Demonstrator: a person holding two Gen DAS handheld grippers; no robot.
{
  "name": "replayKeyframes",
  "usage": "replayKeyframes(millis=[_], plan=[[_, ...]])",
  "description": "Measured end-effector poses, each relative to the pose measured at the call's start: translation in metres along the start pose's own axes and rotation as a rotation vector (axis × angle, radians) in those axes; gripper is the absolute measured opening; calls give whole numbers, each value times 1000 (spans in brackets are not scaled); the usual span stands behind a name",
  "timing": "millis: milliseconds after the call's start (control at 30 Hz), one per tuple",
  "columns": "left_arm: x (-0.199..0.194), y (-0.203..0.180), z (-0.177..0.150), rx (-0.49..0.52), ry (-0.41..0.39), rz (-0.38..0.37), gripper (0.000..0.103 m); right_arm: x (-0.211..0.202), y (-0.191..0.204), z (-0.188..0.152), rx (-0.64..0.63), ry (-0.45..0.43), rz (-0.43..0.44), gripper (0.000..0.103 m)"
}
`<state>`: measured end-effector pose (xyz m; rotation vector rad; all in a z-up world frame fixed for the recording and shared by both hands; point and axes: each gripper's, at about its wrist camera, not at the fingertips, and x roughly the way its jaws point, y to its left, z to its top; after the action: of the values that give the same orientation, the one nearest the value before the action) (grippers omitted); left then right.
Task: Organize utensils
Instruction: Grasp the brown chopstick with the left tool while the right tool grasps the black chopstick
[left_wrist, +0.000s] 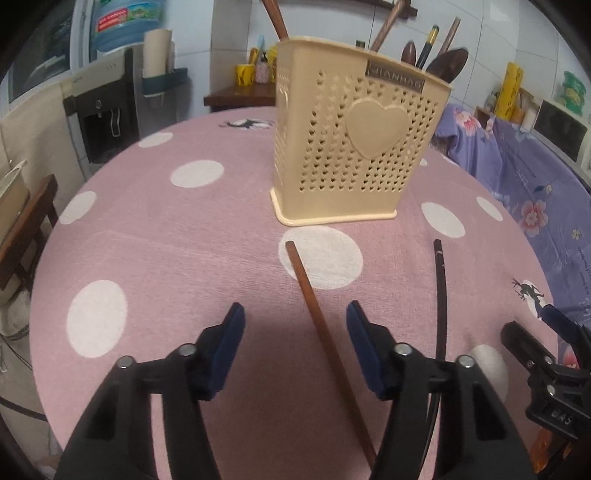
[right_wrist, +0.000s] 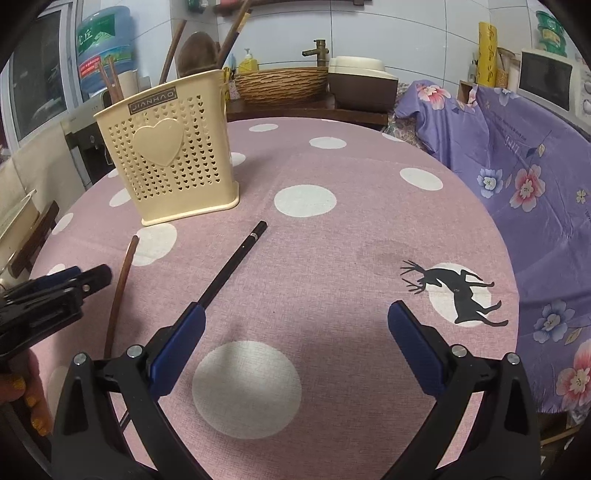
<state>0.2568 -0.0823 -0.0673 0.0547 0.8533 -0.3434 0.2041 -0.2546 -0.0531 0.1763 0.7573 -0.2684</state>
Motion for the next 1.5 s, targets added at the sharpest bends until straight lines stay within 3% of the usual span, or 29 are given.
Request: replayKeyframes(millis=[67,333,533,667,900,1033,1500], plan=[[7,-2,2,1,17,-5,43,1,-1,0,1,4,-5,98],[23,-6,10,19,44,3,30,5,-2,4,14,26,25,98],[23,8,12,14,49,0,12,12,4,9,12,55,45,98],[20,18,12,1,51,2,12,21,11,16,23,85,84,96],[19,23,11,-16,47,3,12,52,24,32,56,173,98,75],[19,21,10,-14,43,4,12,65,33,39,40,194,66,62],[21,23,12,-14,47,-4,12,83,56,44,-62,209,-4,42]])
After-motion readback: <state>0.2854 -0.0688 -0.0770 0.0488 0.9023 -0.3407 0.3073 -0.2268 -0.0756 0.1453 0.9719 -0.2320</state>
